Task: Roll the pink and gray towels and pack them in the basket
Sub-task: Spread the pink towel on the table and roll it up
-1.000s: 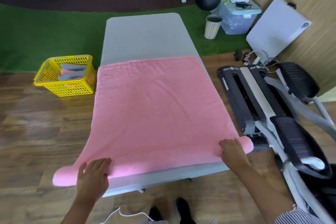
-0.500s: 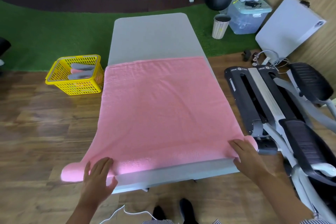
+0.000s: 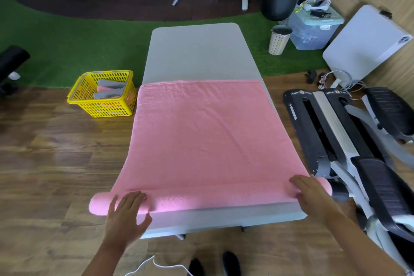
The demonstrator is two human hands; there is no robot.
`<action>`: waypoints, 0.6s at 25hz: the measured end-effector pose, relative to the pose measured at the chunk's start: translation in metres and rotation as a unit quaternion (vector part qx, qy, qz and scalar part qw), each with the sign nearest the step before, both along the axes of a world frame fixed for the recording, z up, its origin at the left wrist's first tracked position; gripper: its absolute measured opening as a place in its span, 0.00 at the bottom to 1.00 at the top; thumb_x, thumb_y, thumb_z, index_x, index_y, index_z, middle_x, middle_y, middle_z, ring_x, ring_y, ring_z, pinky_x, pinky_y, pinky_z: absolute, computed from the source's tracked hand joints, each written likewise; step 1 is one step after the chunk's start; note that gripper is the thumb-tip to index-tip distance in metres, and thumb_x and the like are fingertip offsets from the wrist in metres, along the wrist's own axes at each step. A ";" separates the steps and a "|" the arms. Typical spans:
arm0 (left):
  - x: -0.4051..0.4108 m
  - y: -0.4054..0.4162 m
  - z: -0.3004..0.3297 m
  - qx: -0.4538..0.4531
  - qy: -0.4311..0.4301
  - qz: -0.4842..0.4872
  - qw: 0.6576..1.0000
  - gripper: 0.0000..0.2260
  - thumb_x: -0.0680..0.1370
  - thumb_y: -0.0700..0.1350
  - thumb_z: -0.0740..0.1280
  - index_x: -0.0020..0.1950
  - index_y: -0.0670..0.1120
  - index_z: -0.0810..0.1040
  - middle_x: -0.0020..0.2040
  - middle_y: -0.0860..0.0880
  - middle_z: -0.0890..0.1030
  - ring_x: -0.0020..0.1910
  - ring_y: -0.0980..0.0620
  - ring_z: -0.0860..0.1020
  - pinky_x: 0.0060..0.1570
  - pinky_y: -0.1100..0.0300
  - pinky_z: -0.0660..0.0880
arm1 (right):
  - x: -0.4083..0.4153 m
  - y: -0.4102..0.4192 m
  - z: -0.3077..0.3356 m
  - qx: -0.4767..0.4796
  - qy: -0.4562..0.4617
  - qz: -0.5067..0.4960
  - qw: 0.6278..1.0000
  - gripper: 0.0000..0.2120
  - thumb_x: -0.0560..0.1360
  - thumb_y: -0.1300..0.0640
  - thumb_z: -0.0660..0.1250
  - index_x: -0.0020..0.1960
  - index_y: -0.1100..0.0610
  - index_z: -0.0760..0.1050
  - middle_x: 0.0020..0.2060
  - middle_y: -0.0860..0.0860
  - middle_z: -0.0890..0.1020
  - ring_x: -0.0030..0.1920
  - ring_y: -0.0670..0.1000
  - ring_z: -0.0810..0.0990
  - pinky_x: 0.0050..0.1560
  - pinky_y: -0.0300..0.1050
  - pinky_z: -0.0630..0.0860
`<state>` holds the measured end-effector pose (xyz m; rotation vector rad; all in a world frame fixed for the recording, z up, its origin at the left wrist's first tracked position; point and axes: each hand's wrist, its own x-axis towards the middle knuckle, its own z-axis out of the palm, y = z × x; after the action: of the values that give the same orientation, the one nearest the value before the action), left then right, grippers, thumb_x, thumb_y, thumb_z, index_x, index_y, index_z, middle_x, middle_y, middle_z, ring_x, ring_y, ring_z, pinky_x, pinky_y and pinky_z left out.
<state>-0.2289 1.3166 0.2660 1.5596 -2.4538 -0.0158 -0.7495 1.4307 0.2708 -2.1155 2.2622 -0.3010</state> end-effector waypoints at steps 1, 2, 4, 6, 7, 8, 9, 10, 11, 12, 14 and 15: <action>0.001 0.000 -0.002 -0.004 -0.008 -0.011 1.000 0.23 0.65 0.53 0.65 0.57 0.46 0.78 0.54 0.48 0.81 0.57 0.51 0.74 0.64 0.44 0.62 | 0.001 0.004 -0.003 0.000 -0.010 0.003 1.000 0.26 0.53 0.70 0.76 0.50 0.61 0.79 0.46 0.53 0.82 0.47 0.55 0.81 0.53 0.62 0.75; 0.002 0.001 -0.002 0.004 -0.013 -0.014 1.000 0.24 0.63 0.50 0.71 0.58 0.47 0.76 0.54 0.47 0.81 0.56 0.50 0.76 0.63 0.43 0.64 | 0.002 0.007 -0.005 0.002 -0.023 0.002 1.000 0.26 0.54 0.70 0.76 0.51 0.61 0.79 0.47 0.53 0.82 0.49 0.54 0.80 0.55 0.63 0.74; 0.001 0.001 -0.001 0.034 -0.008 0.005 0.999 0.31 0.57 0.40 0.79 0.58 0.48 0.75 0.53 0.47 0.82 0.51 0.48 0.81 0.57 0.41 0.70 | 0.004 0.011 -0.007 0.016 -0.038 -0.009 0.999 0.25 0.54 0.70 0.76 0.51 0.62 0.79 0.45 0.53 0.82 0.47 0.55 0.80 0.55 0.63 0.73; -0.003 0.001 0.007 0.030 0.002 0.014 0.999 0.22 0.62 0.42 0.75 0.56 0.48 0.77 0.50 0.48 0.83 0.47 0.47 0.83 0.51 0.43 0.74 | 0.004 0.008 -0.007 0.036 -0.037 -0.026 0.998 0.21 0.56 0.71 0.75 0.49 0.61 0.80 0.43 0.53 0.83 0.44 0.57 0.82 0.55 0.62 0.74; -0.005 0.001 0.012 0.030 0.003 0.019 0.999 0.16 0.66 0.46 0.68 0.54 0.47 0.80 0.48 0.50 0.84 0.45 0.48 0.83 0.48 0.44 0.74 | 0.002 0.004 -0.005 0.056 -0.043 -0.036 0.997 0.19 0.58 0.71 0.73 0.48 0.61 0.81 0.42 0.54 0.83 0.44 0.57 0.82 0.55 0.60 0.74; -0.007 0.000 0.017 0.039 -0.004 0.022 0.999 0.16 0.67 0.49 0.61 0.51 0.48 0.81 0.46 0.52 0.84 0.43 0.50 0.83 0.46 0.45 0.75 | 0.001 0.000 -0.002 0.080 -0.050 -0.048 0.994 0.17 0.61 0.71 0.70 0.49 0.61 0.81 0.43 0.54 0.83 0.45 0.58 0.81 0.56 0.58 0.74; -0.007 -0.001 0.019 0.040 -0.008 0.014 0.999 0.18 0.67 0.50 0.58 0.50 0.48 0.82 0.45 0.53 0.84 0.41 0.51 0.83 0.44 0.45 0.75 | 0.001 -0.003 0.001 0.104 -0.050 -0.057 0.992 0.16 0.64 0.71 0.68 0.50 0.61 0.80 0.45 0.55 0.83 0.47 0.58 0.81 0.58 0.56 0.73; -0.007 -0.002 0.022 0.045 -0.007 0.014 0.999 0.19 0.67 0.50 0.56 0.50 0.49 0.81 0.45 0.54 0.84 0.41 0.52 0.83 0.44 0.45 0.75 | 0.001 -0.005 0.005 0.122 -0.052 -0.060 0.989 0.16 0.65 0.70 0.67 0.51 0.61 0.80 0.46 0.55 0.83 0.48 0.58 0.80 0.58 0.55 0.72; -0.005 -0.004 0.022 0.047 -0.006 0.013 0.999 0.19 0.67 0.50 0.56 0.51 0.49 0.80 0.47 0.54 0.83 0.43 0.51 0.83 0.44 0.44 0.76 | 0.001 -0.006 0.008 0.112 -0.054 -0.055 0.991 0.16 0.64 0.71 0.67 0.51 0.61 0.80 0.46 0.55 0.83 0.48 0.59 0.80 0.57 0.56 0.73; -0.003 -0.005 0.021 0.056 -0.005 0.024 0.998 0.19 0.68 0.51 0.56 0.53 0.49 0.79 0.50 0.53 0.83 0.47 0.50 0.82 0.47 0.41 0.76 | 0.000 -0.005 0.008 0.084 -0.049 -0.047 0.994 0.17 0.62 0.71 0.69 0.50 0.61 0.80 0.45 0.55 0.82 0.46 0.60 0.80 0.55 0.57 0.75; 0.000 -0.004 0.017 0.062 -0.001 0.046 0.997 0.20 0.68 0.52 0.57 0.56 0.48 0.77 0.54 0.50 0.81 0.53 0.49 0.79 0.53 0.38 0.74 | 0.000 -0.002 0.007 0.012 -0.040 -0.066 0.997 0.17 0.62 0.70 0.71 0.49 0.62 0.79 0.45 0.55 0.81 0.44 0.60 0.79 0.50 0.58 0.77; 0.004 -0.002 0.014 0.059 -0.003 0.056 0.997 0.21 0.68 0.53 0.57 0.56 0.47 0.78 0.54 0.50 0.81 0.53 0.50 0.78 0.55 0.37 0.72 | 0.001 0.000 0.005 -0.018 -0.042 -0.086 0.995 0.13 0.65 0.68 0.70 0.50 0.62 0.79 0.45 0.55 0.81 0.45 0.60 0.78 0.50 0.59 0.76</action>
<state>-0.2253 1.3149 0.2802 1.7451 -2.4061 -0.1382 -0.7489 1.4310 0.2754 -1.8877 2.4106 -0.4303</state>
